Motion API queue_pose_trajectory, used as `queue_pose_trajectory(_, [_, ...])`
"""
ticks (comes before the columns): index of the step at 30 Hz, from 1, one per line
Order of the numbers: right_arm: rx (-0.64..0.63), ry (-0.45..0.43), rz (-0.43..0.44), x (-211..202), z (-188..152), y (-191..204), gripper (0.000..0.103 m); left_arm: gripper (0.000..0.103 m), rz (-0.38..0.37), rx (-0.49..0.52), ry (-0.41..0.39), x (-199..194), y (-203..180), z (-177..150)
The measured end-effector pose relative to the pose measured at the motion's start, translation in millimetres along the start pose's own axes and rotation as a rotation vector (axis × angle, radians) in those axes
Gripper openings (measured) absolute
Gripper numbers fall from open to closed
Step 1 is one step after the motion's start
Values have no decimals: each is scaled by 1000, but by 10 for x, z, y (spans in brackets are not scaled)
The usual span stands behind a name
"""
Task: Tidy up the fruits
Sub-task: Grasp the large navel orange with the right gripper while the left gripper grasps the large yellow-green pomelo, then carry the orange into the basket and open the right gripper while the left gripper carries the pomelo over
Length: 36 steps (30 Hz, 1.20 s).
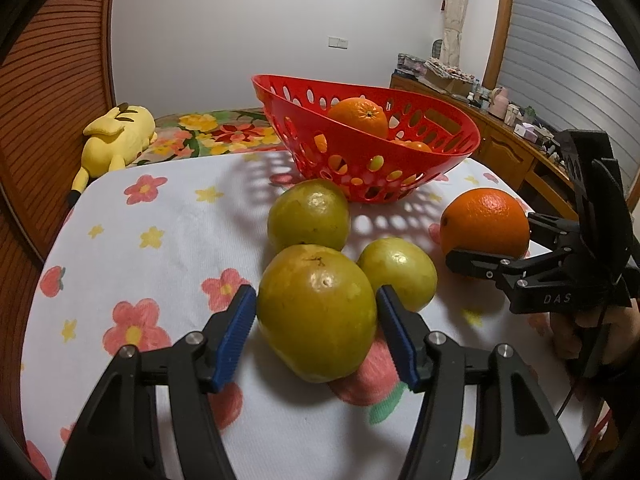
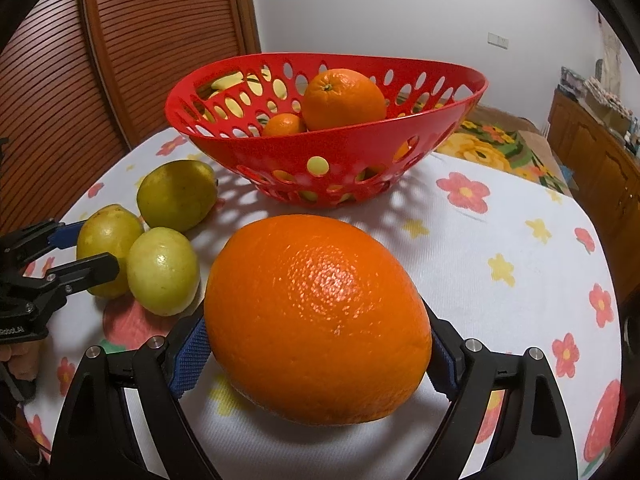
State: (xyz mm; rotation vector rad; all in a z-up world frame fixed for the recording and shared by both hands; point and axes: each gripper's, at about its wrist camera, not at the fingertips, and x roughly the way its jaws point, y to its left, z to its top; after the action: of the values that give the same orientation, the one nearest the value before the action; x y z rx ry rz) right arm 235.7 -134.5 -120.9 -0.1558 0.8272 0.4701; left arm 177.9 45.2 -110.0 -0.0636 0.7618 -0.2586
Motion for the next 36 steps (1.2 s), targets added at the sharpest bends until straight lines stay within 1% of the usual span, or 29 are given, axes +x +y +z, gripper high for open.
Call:
queue_pose_trajectory(8, [-24, -5, -18, -37, -33, 26, 89, 61, -9, -17, -24, -109, 21, 20])
queue_pose_trajectory(12, [-13, -5, 6, -82, -43, 25, 89, 61, -13, -13, -37, -162, 1, 60])
queue_pose_trajectory(17, [-27, -34, 25, -229, 10, 74, 89, 61, -20, -8, -64, -256, -41, 145])
queue_pose_trajectory(27, [-53, -113, 53, -611, 232, 133, 89, 61, -26, 20, -135, -467, -135, 445])
queue_pose_trajectory(36, [-76, -172, 52, -794, 534, 59, 89, 61, -32, 37, -172, -556, -141, 657])
